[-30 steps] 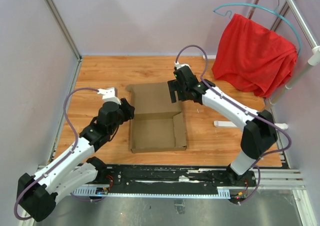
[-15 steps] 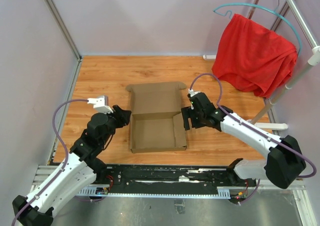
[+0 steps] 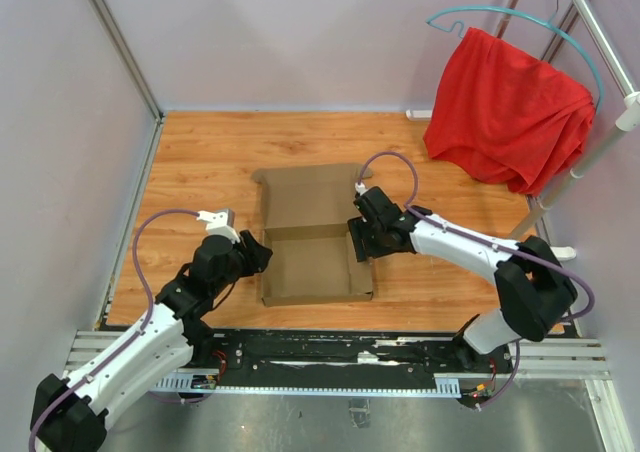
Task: Fold the paper box
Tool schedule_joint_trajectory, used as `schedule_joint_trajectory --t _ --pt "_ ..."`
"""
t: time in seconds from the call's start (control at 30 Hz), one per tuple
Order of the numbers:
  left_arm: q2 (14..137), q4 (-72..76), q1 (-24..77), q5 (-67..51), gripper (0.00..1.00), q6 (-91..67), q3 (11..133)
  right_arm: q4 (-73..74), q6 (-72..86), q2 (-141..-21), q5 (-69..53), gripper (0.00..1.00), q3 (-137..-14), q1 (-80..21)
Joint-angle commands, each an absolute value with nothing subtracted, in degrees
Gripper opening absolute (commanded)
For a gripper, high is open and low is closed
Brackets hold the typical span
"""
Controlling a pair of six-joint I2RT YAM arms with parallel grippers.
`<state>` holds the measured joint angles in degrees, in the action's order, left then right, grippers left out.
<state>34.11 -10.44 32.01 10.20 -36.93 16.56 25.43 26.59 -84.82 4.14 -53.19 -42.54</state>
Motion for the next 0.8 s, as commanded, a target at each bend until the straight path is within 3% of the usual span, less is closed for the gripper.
schedule_joint_trajectory --t 0.0,0.17,0.33,0.47,0.77 --pt "35.56 -9.23 32.26 7.81 0.50 -36.69 16.45 26.41 27.60 -89.23 7.59 0.58 -55.68 -44.54" --pt "40.39 -9.16 32.26 7.22 0.50 -35.76 16.91 30.83 28.77 -94.86 15.70 0.41 -58.90 -47.28" --pt "42.79 -8.70 32.26 7.38 0.50 -35.44 17.04 34.62 31.64 -98.36 24.17 0.04 -60.66 -49.77" --pt "42.29 -8.71 32.26 8.17 0.49 -35.20 16.95 35.19 33.63 -99.87 27.68 0.01 -60.71 -50.54" --pt "42.37 -8.32 32.26 9.06 0.49 -34.05 19.20 28.00 38.95 -97.14 22.98 0.04 -57.42 -49.79"
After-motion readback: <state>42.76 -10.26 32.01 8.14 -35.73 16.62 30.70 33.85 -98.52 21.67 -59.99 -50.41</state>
